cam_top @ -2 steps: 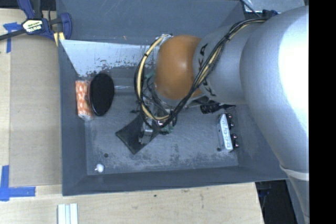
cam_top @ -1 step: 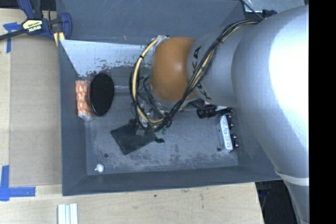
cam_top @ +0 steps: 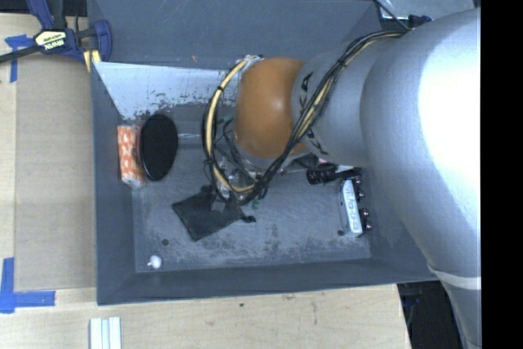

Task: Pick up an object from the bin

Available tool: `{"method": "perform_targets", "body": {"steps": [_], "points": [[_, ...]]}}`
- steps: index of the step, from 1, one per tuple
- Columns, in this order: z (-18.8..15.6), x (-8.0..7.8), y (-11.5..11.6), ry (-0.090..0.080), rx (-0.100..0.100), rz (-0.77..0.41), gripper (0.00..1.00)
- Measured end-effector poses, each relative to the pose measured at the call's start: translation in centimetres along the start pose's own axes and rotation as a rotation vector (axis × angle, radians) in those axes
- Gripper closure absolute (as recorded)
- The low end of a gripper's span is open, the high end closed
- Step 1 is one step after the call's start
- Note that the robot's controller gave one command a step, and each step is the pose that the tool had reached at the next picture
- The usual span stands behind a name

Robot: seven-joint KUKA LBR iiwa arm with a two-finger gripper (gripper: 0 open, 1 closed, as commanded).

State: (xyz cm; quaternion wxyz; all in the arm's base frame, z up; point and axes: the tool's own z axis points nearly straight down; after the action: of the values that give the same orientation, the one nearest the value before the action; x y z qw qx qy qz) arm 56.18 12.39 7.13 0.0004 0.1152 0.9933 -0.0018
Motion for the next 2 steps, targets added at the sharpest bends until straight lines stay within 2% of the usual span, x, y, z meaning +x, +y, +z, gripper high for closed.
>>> {"method": "perform_targets", "body": {"steps": [1,2], "points": [[-5.2,-0.2,0.5,-0.006,-0.003,0.018,1.0],[0.1,0.7,2.2,-0.003,-0.001,0.022,1.0]]}}
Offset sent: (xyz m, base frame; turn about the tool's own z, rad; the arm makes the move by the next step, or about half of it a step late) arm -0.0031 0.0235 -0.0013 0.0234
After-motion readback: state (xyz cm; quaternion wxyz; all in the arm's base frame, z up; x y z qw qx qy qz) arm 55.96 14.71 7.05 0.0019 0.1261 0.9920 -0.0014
